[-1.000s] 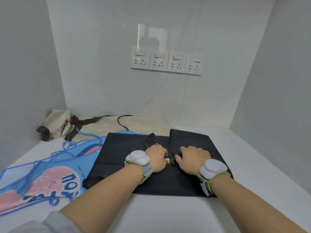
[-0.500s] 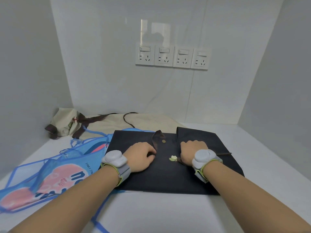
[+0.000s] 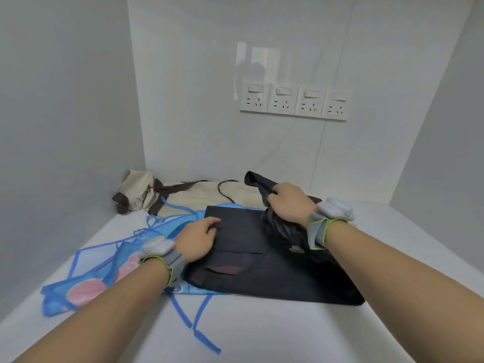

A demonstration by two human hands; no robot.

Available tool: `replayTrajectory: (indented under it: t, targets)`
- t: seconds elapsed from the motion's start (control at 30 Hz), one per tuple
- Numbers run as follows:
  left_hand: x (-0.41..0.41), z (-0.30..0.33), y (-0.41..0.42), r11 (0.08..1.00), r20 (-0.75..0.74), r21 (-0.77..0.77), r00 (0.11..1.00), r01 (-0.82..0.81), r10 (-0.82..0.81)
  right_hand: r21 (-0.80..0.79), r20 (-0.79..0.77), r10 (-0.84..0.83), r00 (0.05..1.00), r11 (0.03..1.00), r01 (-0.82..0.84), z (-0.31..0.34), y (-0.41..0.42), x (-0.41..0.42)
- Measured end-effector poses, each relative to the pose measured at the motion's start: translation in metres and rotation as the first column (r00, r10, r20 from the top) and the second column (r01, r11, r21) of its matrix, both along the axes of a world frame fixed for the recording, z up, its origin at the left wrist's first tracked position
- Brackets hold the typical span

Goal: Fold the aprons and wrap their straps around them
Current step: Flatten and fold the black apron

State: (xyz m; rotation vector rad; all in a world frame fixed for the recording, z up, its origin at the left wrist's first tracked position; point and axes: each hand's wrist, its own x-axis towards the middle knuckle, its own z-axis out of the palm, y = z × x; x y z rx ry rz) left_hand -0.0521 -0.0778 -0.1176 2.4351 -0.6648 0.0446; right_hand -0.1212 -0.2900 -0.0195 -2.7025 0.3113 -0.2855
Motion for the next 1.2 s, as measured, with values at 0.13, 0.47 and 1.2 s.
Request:
replayTrajectory:
  t: [0.13,0.47,1.2]
  targets:
    - [0.011,-0.011,0.033,0.994,-0.082,-0.026,0.991,-0.104,0.101,0.072,-0.074,0.021,0.997,0.997,-0.015,-0.023,0.054,0.019]
    - [0.010,-0.014,0.062,0.962,-0.258,-0.238,0.964,-0.133,0.069,0.212,-0.198,0.063,0.978,0.977,-0.020,-0.067,0.141,0.032]
    - [-0.016,0.010,0.014,0.992,-0.125,0.068,0.985,-0.109,0.117,0.256,-0.220,-0.365,0.905,0.873,0.415,-0.078,-0.090,-0.043]
